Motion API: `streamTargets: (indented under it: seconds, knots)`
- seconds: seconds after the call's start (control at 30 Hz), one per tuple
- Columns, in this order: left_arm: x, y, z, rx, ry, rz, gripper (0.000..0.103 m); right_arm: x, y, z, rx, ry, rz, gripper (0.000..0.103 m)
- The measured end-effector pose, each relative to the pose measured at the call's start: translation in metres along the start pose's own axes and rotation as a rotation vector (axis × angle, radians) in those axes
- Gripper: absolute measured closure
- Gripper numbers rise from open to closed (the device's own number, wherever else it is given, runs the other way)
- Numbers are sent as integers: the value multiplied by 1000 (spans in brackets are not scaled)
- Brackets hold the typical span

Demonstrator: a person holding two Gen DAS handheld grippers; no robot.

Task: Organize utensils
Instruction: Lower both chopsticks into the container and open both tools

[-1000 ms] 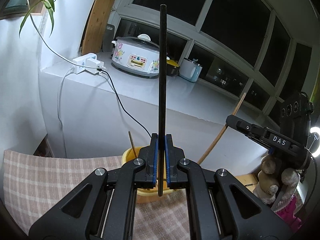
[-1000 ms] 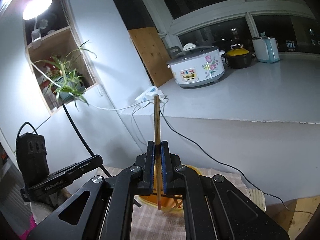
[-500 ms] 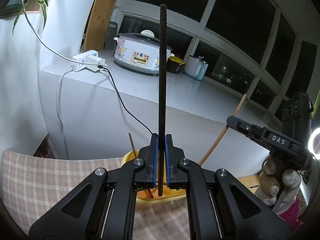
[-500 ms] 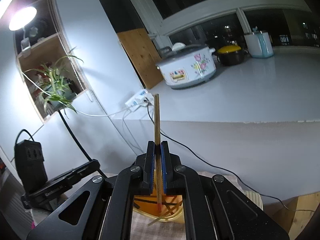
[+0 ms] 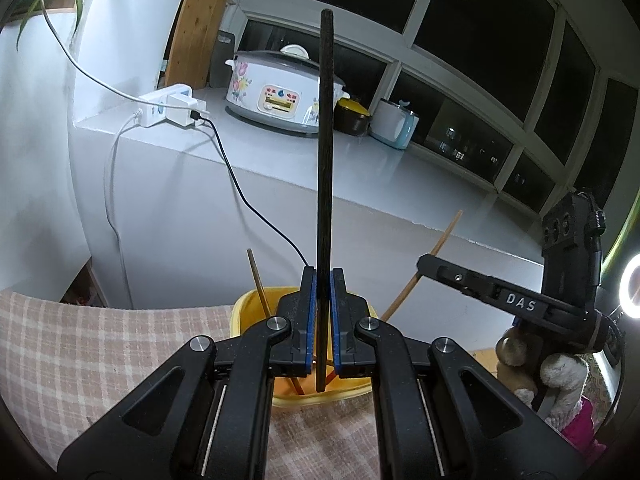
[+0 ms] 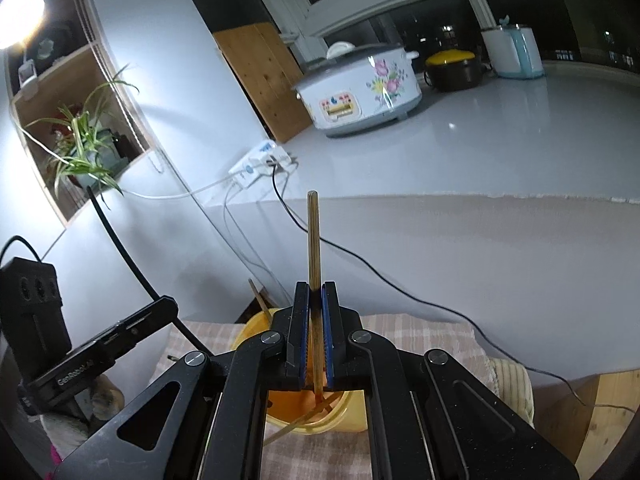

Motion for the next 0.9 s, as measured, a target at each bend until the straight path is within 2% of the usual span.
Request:
streamTargets:
  seconds: [0.47, 0.5, 0.57, 0.9]
  knots:
    - [4, -8, 12, -28, -32, -3, 99, 16, -3, 28, -15, -82, 6, 98]
    - [5, -9, 13, -29, -36, -5, 97, 18, -4, 31, -21, -90, 6, 98]
    - [5, -10, 15, -31, -45, -6, 86, 20, -7, 35, -29, -102, 8, 96]
    - [-11, -15, 27, -38, -40, 4, 85, 16, -17, 49, -80, -119, 38, 95]
Point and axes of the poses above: each gripper's, at about its wrist camera, not at the fingertips, and x roughly the way its jaws point, y to its right, z to its underside, the point moved 5 cm from there along x, roughly the way its jaws point, and after that the axes turned 1 degree about x, right-handed, at the moved point
